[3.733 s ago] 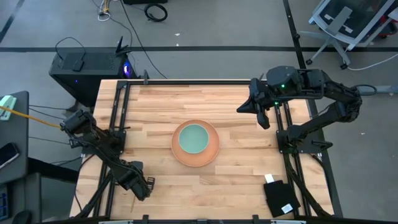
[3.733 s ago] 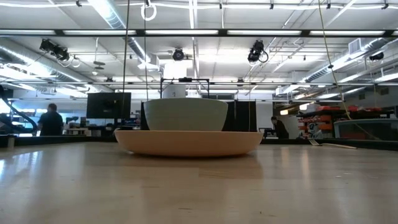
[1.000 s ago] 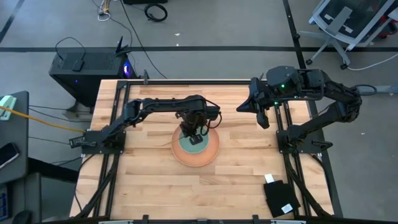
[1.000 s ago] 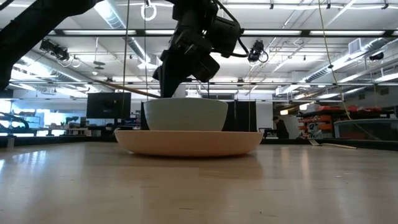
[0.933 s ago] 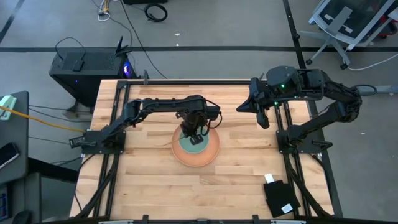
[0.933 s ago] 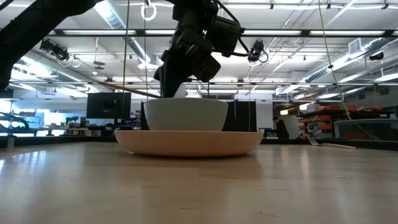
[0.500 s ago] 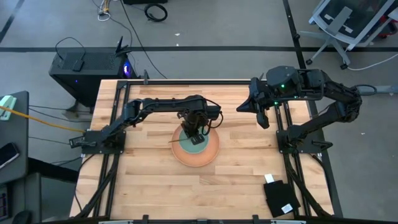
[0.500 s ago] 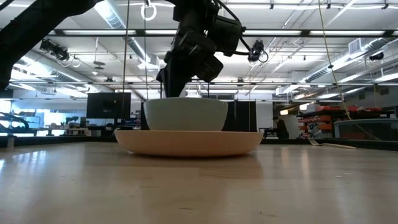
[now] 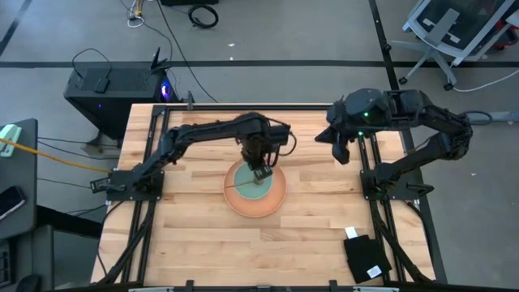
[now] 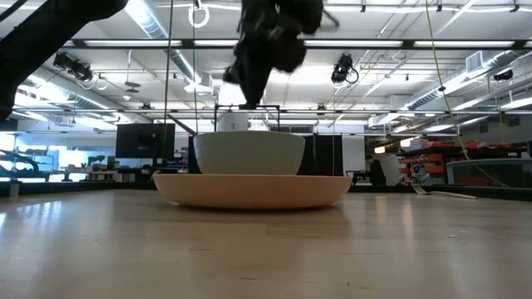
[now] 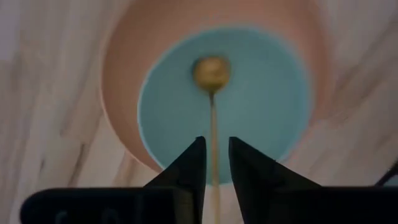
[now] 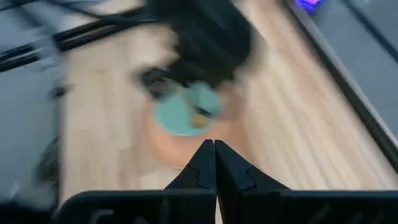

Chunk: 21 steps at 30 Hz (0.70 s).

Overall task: Set table place
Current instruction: Put the fork into the center of the table

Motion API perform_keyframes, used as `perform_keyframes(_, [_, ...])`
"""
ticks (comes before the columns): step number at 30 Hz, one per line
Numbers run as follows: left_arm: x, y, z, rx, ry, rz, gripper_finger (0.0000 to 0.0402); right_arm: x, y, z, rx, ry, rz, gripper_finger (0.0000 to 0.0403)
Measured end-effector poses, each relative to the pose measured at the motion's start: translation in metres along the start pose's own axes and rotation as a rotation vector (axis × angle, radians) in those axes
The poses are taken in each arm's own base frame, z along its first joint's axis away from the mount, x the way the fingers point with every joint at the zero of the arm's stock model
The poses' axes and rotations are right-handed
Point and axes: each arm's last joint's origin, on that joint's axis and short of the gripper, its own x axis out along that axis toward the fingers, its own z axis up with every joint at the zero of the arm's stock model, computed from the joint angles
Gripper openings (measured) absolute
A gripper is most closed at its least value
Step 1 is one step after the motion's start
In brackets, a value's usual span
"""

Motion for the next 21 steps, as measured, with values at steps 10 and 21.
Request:
perform_keyframes(10, [-0.097,-0.013,-0.053,-0.096,-0.313,0.024,0.0039,0.009,-0.048,-0.021,0.368,0.178,-0.364,0.0001])
perform_keyframes(21, [-0.157,-0.020,-0.114,-0.173,-0.565,0.077,0.0006,0.090,-0.126,-0.083,0.677,0.433,-0.451,0.0000])
